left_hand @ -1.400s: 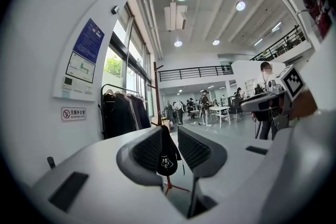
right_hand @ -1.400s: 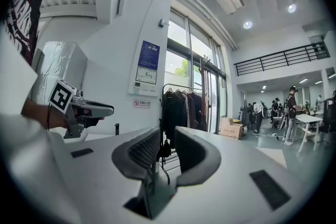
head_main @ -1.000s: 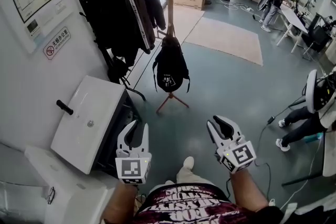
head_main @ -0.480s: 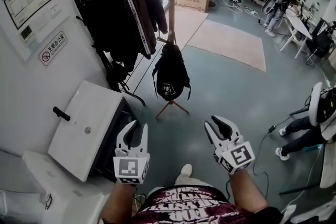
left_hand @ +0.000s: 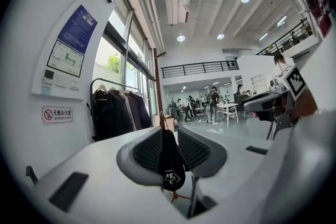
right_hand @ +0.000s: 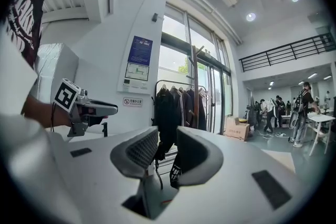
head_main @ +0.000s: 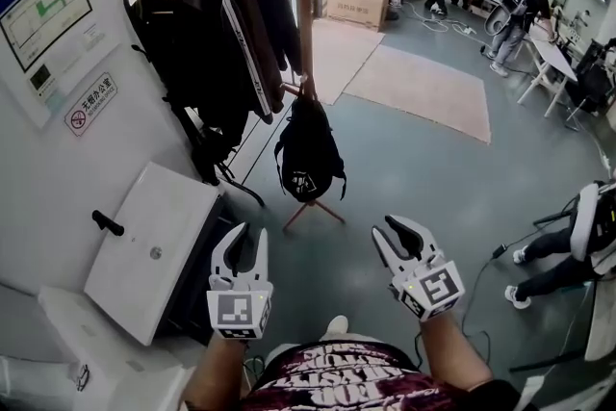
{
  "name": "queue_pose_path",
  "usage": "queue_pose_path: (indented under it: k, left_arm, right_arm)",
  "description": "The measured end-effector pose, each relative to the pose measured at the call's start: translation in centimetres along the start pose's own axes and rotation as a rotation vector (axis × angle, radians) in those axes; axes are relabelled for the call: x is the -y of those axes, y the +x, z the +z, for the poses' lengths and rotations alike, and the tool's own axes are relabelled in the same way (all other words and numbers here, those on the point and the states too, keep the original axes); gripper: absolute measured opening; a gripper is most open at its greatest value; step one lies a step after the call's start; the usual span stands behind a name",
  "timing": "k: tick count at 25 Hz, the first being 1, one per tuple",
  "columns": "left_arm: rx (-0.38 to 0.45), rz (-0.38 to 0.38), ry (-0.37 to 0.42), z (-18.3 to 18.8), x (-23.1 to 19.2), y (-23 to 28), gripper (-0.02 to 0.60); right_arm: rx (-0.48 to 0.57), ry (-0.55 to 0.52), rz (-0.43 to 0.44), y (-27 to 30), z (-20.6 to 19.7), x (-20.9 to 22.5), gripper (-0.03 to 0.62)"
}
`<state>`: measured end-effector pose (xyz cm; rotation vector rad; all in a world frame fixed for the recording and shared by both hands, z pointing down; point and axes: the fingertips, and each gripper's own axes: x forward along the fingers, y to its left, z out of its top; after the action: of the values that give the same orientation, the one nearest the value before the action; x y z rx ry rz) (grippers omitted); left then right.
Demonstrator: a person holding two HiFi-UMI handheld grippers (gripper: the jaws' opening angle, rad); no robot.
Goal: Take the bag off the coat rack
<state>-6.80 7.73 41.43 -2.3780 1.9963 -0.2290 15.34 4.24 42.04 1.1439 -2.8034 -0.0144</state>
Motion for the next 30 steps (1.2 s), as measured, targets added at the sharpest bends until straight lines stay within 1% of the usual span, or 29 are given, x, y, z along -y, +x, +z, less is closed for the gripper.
queue_pose_path:
  k: [2,5,9,14,18,23,30]
  left_arm:
    - [-0.002,-0.002,0.008,0.2,0.6,1.1,0.084]
    - [-0.013,-0.01,-0.005,0.4,1.4,2.8,0.084]
    - [0.02,0.02,0.006,1.4,1.9,4.0,0.084]
    - [-0.014,0.026,0.026,0.7,2.9,4.6,0.084]
    - [-0.016,0.042,0.038,0.9,2.7,4.5,0.084]
    - [-0.022,0.05,0.016,0.4,1.8,4.7,0.084]
    - [-0.013,0.036,0.004,0.5,0.4,6.3,0.084]
  right_arm:
    - [0.005,0.0,-0.002,0.1,0.0,1.3,0.12]
    - [0.008,0.009,0.006,0.4,-0.3,2.9,0.12]
    - [0.014,0.018,0.028,0.9,-0.8,4.4,0.12]
    - [0.017,0.048,0.045,1.1,-1.6,5.1,0.12]
    - [0.008,0.051,0.033,1.3,-1.8,6.0,0.12]
    - [0.008,0.068,0.005,1.7,-1.7,7.1,0.12]
    - [0.012,0.065,0.01,3.7,-1.4,6.6,0.12]
